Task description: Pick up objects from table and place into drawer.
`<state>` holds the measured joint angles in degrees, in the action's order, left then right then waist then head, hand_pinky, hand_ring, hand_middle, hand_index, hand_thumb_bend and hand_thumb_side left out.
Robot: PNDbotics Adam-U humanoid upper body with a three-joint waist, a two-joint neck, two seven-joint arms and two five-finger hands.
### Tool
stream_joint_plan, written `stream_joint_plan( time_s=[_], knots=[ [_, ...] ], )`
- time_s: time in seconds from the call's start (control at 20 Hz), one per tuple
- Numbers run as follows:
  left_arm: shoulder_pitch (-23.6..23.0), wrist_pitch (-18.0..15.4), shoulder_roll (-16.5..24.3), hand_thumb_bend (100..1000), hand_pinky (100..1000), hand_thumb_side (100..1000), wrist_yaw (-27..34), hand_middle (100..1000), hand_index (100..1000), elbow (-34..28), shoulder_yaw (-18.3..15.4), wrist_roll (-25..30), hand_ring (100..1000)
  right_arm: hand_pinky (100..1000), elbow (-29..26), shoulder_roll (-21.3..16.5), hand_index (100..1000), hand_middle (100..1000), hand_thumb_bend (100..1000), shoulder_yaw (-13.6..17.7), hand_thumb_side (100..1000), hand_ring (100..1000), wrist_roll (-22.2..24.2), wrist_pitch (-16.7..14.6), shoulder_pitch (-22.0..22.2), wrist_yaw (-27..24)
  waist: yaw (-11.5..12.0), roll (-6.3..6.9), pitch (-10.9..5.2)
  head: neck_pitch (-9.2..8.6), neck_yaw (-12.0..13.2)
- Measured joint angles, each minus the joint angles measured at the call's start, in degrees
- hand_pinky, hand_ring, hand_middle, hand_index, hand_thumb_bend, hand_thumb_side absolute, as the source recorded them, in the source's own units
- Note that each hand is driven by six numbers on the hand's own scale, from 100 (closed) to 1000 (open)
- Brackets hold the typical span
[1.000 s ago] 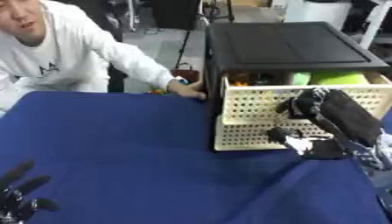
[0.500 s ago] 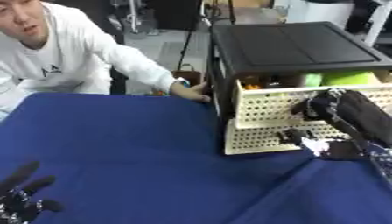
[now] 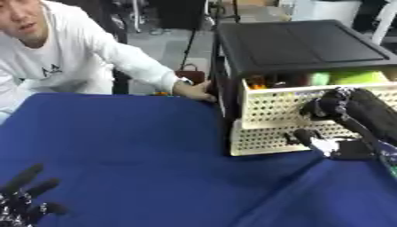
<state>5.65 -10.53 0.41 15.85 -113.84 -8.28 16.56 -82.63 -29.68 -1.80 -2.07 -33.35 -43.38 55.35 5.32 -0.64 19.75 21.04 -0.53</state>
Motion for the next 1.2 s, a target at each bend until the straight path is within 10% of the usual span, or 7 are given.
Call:
stream_joint_plan(
  time_s=[1.2],
  knots=[
    [0.65,-0.12,-2.05,100,538,1000,-2.64,871,820,0.0,0.37,1.14,796,276,0.31,1.09,700,523,558,0.83,1000,403,0.46,0.57,-3.07,4.45,0.67,0.36,2.3,-2.03,-0.3]
  ],
)
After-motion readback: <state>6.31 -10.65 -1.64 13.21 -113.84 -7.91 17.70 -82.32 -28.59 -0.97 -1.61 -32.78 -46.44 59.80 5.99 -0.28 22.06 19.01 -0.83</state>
